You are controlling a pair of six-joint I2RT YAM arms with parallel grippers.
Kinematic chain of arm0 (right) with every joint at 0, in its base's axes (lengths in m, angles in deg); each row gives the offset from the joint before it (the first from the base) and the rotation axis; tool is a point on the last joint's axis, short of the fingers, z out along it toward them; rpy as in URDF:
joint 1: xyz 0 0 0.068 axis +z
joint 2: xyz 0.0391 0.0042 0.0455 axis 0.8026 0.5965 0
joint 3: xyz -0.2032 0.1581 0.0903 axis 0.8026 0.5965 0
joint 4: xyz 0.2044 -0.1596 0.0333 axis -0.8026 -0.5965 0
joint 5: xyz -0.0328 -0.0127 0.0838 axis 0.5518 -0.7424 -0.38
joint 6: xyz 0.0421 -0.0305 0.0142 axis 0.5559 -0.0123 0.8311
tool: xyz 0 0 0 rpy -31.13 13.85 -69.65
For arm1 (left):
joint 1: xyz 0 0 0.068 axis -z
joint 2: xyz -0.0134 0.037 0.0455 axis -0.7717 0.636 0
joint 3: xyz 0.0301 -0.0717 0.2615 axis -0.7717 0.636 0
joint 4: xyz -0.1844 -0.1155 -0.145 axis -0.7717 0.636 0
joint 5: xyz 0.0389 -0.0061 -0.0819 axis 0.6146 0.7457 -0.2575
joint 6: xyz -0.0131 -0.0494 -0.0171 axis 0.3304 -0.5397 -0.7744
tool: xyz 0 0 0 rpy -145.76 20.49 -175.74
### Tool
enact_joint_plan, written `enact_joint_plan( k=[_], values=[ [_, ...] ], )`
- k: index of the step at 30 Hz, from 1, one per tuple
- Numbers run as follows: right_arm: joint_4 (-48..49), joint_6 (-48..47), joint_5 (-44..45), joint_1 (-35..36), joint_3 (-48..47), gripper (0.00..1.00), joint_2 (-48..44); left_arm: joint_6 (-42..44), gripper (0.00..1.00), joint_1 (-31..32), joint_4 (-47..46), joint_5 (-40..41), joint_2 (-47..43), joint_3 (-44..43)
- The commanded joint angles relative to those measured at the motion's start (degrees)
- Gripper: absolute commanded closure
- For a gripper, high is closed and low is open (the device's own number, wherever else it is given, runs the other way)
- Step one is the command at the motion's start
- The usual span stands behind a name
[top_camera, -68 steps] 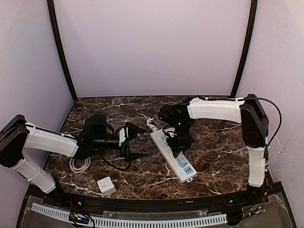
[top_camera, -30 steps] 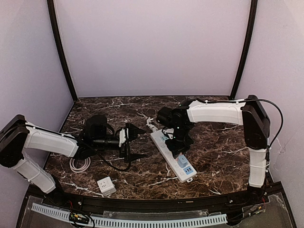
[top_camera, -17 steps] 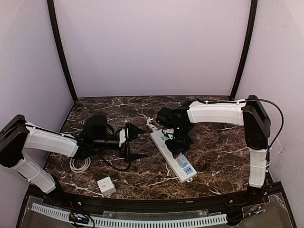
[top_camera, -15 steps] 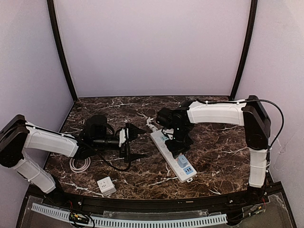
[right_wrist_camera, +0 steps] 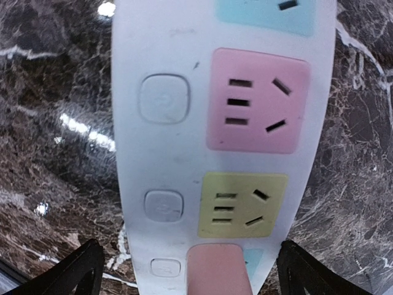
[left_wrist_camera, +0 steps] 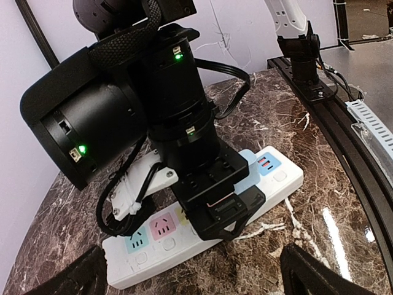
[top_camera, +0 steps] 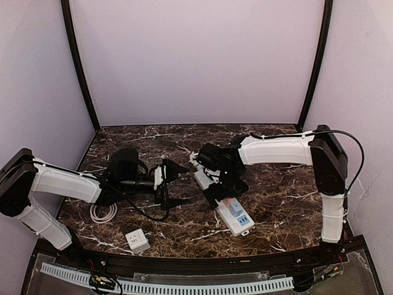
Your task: Insert the plug
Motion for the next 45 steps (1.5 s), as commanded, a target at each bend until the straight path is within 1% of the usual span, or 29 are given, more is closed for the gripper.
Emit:
enact_joint_plan(
  k=[1,6,13,19,20,25,26,29,33,36,38,41,45],
  values=[
    [2.2,-0.4,1.1,0.3,0.0,0.01,-0.7,0.0,0.02,-0.5,1.4,-1.2,-0.9,-0.9],
    [3.1,0.0,4.3,0.2,-1.4,0.01,0.0,0.0,0.02,-0.5,1.3,-1.3,-1.1,-0.8],
    [4.4,-0.2,8.0,-0.6,-3.6,0.01,6.8,0.1,0.02,-0.5,1.6,-1.1,-1.8,-0.4],
    [6.4,-1.9,7.6,-1.8,-4.8,0.02,9.7,0.2,0.02,-0.5,1.6,-0.9,-1.7,-0.4],
    [6.9,-2.4,7.5,-1.9,-4.9,0.07,9.9,0.2,0.02,-0.5,1.6,-0.9,-1.7,-0.4],
    [11.2,-8.5,4.3,-2.1,-3.8,0.43,8.9,0.2,0.02,-0.5,1.6,-1.0,-1.6,-0.5],
    [12.1,-10.1,4.2,-2.1,-3.5,0.49,8.7,0.2,0.02,-0.5,1.6,-1.1,-1.6,-0.5],
    [14.3,-15.1,1.6,-2.2,-3.2,0.55,8.1,0.2,0.02,-0.5,1.6,-1.2,-1.7,-0.5],
    [17.4,-21.9,-1.8,-1.9,-2.1,0.57,6.2,0.2,0.02,-0.5,1.8,-1.4,-1.7,-0.6],
    [20.1,-28.6,-4.3,-0.7,0.6,0.53,4.2,0.1,0.02,-0.6,1.8,-1.4,-1.9,-0.6],
    [21.8,-32.0,-4.1,0.1,2.7,0.52,3.5,0.1,0.02,-0.5,1.8,-1.5,-2.1,-0.4],
    [22.8,-34.6,-3.1,0.4,3.5,0.49,4.3,0.1,0.02,-0.6,1.7,-1.7,-2.4,-0.3],
    [23.7,-37.3,-0.6,0.5,4.5,0.50,5.0,0.1,0.02,-0.5,1.7,-1.3,-2.7,0.0]
  ],
)
